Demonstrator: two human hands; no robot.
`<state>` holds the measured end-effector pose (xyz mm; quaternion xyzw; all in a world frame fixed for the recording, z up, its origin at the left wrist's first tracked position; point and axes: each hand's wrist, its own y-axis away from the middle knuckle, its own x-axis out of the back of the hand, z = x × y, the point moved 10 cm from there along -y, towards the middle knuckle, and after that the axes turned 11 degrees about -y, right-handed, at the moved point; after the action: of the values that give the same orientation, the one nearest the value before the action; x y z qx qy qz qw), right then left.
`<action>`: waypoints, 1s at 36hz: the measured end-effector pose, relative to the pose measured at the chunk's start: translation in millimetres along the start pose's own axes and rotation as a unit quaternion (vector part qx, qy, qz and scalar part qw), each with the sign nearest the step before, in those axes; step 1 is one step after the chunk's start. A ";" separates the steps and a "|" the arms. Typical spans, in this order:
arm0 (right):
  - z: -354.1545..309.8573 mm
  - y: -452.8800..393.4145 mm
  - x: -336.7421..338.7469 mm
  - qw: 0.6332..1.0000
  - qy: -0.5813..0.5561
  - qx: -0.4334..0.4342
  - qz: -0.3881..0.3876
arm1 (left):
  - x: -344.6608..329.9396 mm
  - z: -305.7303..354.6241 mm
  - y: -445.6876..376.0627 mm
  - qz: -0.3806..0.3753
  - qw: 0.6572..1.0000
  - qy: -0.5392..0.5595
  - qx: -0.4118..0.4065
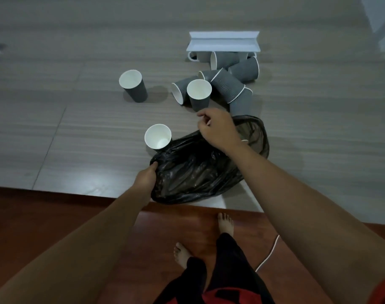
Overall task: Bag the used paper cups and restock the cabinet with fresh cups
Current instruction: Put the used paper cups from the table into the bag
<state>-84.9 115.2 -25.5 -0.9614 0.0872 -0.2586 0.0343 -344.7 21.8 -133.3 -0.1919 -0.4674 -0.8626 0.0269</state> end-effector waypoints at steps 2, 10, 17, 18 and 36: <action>9.3 -10.7 -29.2 0.997 -0.002 -0.060 -0.048 | -3.0 -2.8 1.5 -0.002 1.000 -0.004 0.008; 23.7 -24.7 -101.9 0.970 0.038 -0.177 -0.162 | 5.1 -4.3 -1.0 0.025 0.999 0.009 0.032; 23.5 -32.9 -98.1 0.978 0.055 -0.155 -0.130 | 3.9 -2.3 -3.6 0.020 0.997 0.058 0.036; 21.3 -34.1 -87.9 0.983 0.036 -0.150 -0.103 | 3.7 -1.0 -3.6 0.016 0.997 0.068 0.034; 67.3 22.2 38.9 0.994 0.048 -0.085 0.040 | -14.2 77.0 -1.6 -0.074 0.966 0.242 -0.055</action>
<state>-21.3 87.6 -67.1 -0.9430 0.1488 -0.2948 -0.0414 -308.3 83.7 -101.9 0.0567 -0.4116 -0.9073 0.0650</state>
